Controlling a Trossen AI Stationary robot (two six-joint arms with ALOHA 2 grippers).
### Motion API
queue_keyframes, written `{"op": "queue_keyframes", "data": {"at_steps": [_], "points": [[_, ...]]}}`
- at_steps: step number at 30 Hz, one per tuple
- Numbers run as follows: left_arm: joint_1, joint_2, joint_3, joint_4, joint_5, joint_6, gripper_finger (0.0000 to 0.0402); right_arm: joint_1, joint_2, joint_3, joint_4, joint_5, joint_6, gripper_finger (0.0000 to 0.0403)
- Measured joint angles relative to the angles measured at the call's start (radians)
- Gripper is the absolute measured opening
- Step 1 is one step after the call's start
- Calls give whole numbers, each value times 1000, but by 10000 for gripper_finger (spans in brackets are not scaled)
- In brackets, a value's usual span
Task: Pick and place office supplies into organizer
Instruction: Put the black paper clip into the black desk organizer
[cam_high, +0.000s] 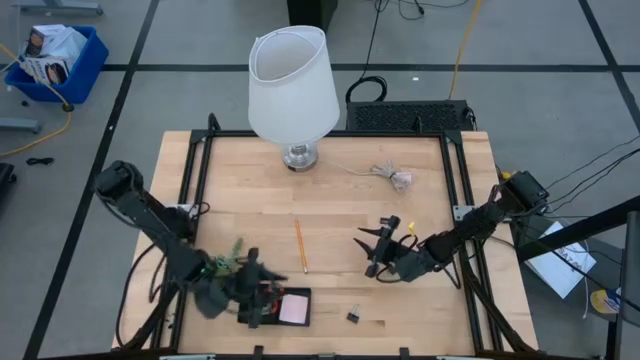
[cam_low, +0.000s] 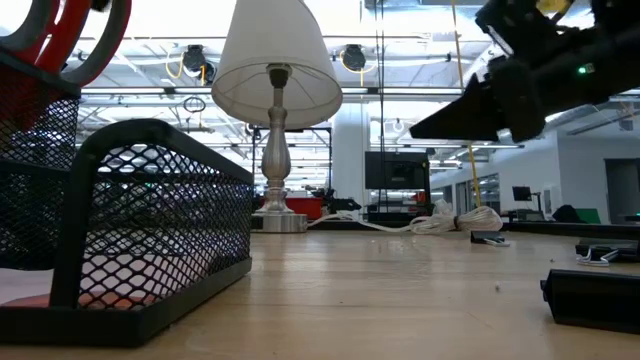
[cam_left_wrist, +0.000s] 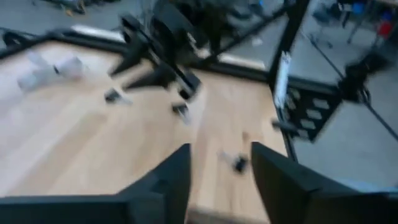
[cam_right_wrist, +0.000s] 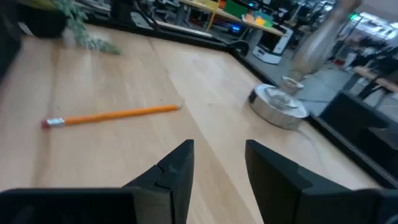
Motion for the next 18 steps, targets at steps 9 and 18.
{"op": "queue_keyframes", "data": {"at_steps": [9,18], "points": [[202,0,0,273,133,207,293,82,-156,0,-349,-358,201,189],[305,0,0,299,168,196,296,182,-284,-37,-536,-599,305,172]]}}
